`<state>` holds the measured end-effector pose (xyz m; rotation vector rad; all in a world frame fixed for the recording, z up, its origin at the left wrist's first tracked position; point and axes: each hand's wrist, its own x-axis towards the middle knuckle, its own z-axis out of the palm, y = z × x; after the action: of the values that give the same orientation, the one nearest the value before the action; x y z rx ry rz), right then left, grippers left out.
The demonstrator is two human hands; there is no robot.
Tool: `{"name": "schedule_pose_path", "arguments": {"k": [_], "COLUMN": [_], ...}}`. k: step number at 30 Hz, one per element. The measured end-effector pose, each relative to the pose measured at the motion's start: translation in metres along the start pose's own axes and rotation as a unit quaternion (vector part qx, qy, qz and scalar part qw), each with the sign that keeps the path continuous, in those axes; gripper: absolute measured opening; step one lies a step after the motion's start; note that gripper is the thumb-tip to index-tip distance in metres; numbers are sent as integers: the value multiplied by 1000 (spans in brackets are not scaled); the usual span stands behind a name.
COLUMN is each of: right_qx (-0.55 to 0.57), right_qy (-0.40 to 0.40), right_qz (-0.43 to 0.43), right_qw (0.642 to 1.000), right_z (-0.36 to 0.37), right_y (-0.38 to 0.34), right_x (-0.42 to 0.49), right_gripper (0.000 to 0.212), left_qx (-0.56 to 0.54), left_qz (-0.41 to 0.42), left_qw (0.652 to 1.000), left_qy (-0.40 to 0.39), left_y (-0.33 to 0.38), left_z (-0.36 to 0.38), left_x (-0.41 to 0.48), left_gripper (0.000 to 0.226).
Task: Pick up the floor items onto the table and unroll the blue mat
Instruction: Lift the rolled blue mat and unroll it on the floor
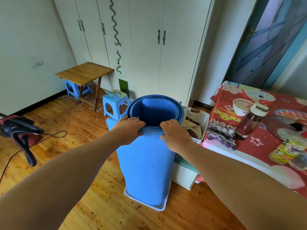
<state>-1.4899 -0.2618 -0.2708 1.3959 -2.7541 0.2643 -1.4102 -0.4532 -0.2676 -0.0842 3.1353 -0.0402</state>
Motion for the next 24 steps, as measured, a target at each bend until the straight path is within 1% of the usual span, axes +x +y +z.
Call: {"name": "schedule_pose_path", "arguments": {"k": [6,12,19,24], "right_qx": [9,22,7,-11], "right_qy": [53,110,131,101], "right_qz": [15,62,133,175], "right_qw": [998,992,982,979], "right_z": [-44,-97,-148,-178], "right_y": [-4,-5,-1,14], "right_x": [-19,-65,-152,-227], "right_gripper": [32,27,31,35], "left_qx": [18,30,48,49], "left_qz": [28,96,166,203], "left_qw": [999,990,977,970], "left_qy": [31,104,126,126], "left_y": [9,45,123,198], "left_z": [-50,-104,-155,-176], "left_x": [-5,-13,-41,-71], "left_gripper": [37,30,27,21]}}
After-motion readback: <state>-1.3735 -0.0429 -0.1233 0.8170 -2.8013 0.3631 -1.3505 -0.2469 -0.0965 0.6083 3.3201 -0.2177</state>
